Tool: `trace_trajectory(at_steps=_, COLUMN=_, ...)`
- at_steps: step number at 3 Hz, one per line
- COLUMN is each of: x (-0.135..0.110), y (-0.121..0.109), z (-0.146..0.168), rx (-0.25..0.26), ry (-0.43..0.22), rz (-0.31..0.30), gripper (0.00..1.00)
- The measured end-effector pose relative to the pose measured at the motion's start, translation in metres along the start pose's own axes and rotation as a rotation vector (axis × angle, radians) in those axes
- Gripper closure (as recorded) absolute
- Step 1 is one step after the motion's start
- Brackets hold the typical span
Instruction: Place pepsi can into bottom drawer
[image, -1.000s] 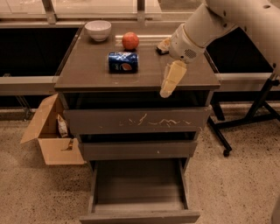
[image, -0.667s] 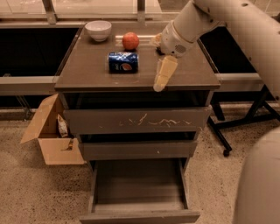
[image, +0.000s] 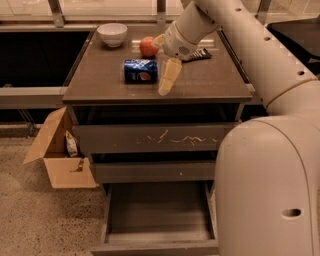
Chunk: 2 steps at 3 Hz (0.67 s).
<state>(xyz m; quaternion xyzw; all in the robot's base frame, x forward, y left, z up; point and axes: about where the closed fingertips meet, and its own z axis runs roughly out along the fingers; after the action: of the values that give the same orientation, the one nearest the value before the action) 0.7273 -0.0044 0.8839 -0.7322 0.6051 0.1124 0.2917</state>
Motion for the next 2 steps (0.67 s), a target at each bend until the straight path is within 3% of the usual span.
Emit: trace_trajectory(at_steps=2, x=-0.002, y=-0.012, z=0.020, rx=-0.002, ry=-0.010, rz=0.019, gripper=0.00)
